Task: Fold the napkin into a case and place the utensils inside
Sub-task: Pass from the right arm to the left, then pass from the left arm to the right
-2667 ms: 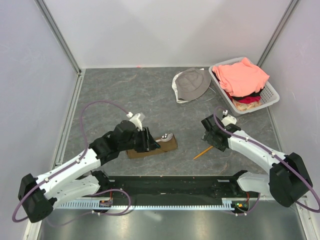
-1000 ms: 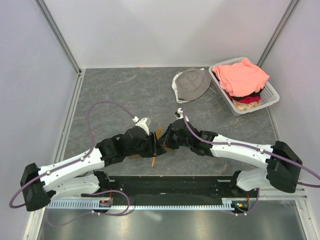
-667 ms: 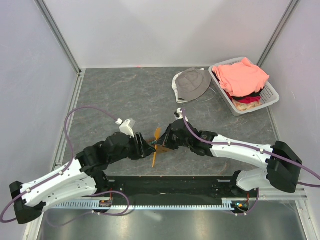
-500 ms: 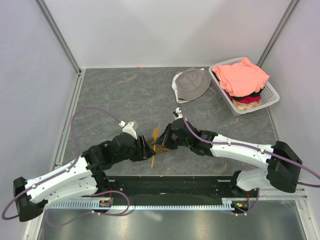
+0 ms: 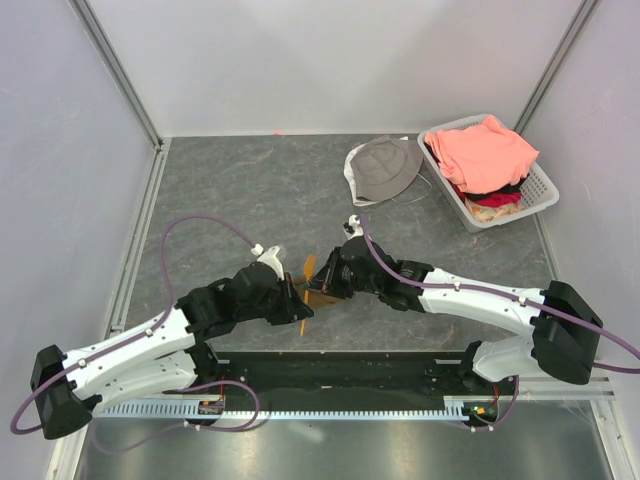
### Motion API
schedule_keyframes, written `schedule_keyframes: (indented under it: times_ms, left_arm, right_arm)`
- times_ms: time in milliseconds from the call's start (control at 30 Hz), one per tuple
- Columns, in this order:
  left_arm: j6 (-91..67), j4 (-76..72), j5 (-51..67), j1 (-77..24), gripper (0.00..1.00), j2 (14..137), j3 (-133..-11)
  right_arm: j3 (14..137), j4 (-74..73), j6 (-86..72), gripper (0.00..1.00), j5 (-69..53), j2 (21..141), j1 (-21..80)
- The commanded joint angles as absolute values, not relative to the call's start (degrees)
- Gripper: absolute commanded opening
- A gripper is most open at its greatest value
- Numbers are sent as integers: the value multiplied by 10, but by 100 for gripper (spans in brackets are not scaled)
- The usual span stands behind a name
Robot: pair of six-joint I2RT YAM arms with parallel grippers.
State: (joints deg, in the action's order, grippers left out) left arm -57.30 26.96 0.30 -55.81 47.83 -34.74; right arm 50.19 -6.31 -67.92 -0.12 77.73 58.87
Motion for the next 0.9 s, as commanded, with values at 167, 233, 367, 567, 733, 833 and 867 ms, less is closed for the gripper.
schedule_keyframes:
  times_ms: [167, 233, 367, 567, 733, 833, 867]
  left_arm:
    - [-536, 302, 11, -532, 2, 452, -356]
    - [-525, 306, 19, -529, 2, 451, -359]
    - [-501, 318, 40, -525, 2, 447, -367]
    - [-449, 365, 87, -518, 2, 439, -386]
    - [-402, 347, 206, -512, 2, 429, -376]
    - [-394, 339, 251, -512, 2, 431, -372]
    - [-391, 339, 257, -512, 2, 432, -372]
  right_arm:
    - [509, -50, -639, 10, -6, 753, 590]
    - [503, -52, -628, 10, -4, 745, 585]
    - [502, -54, -538, 48, -66, 724, 547]
    - [522, -123, -264, 86, -179, 708, 447]
    - [531, -123, -161, 81, -307, 729, 425]
    - [525, -97, -136, 72, -399, 740, 426]
    - [524, -84, -135, 70, -414, 742, 425]
